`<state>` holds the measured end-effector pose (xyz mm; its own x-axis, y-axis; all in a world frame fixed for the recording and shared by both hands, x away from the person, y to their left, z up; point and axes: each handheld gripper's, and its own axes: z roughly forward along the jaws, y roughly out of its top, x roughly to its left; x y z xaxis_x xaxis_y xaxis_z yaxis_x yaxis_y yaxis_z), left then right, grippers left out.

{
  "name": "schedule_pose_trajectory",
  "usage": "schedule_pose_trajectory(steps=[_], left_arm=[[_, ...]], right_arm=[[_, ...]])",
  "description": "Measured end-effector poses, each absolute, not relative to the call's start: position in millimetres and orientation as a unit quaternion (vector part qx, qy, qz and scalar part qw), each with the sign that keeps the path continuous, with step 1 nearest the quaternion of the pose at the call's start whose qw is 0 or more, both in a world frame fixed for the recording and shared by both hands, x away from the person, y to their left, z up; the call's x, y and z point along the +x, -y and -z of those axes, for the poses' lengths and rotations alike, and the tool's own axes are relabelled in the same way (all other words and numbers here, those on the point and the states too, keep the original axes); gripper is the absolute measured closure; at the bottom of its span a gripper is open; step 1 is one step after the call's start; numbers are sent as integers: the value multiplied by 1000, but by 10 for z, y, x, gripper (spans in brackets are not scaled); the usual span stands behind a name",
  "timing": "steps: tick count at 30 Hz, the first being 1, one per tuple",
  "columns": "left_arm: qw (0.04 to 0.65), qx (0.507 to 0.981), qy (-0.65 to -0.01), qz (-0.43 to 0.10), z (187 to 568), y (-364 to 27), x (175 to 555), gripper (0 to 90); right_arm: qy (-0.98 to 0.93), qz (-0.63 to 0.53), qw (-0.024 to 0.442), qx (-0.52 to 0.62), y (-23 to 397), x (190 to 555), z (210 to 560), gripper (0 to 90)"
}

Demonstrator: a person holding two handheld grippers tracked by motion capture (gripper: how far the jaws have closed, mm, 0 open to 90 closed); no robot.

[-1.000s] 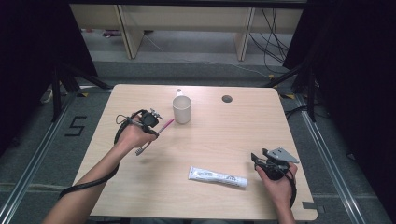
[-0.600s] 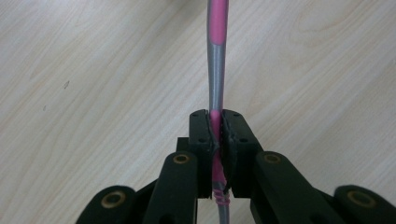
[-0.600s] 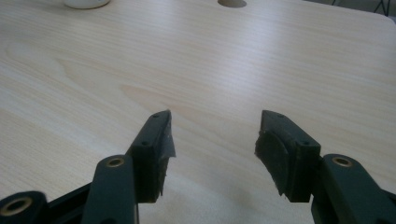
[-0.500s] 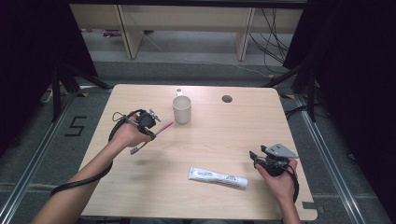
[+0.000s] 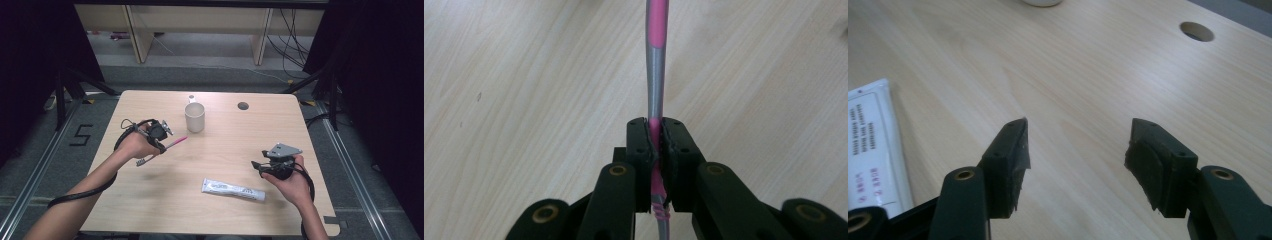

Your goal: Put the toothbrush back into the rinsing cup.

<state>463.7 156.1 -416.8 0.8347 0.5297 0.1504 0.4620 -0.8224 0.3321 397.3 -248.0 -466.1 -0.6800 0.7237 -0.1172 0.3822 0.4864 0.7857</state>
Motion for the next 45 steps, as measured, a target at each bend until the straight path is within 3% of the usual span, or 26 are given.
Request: schedule_pose_trajectory(steps=[15,45], left_arm=[[138,961,-217,-100,4144,-1424,4530,826],[120,983,-118,-76,4111,-1112,4302,826]], right_arm=[[-879,-365,165,259,1999,4061,4558,401],[-906,-373,119,160,1365,4161,4434,389]])
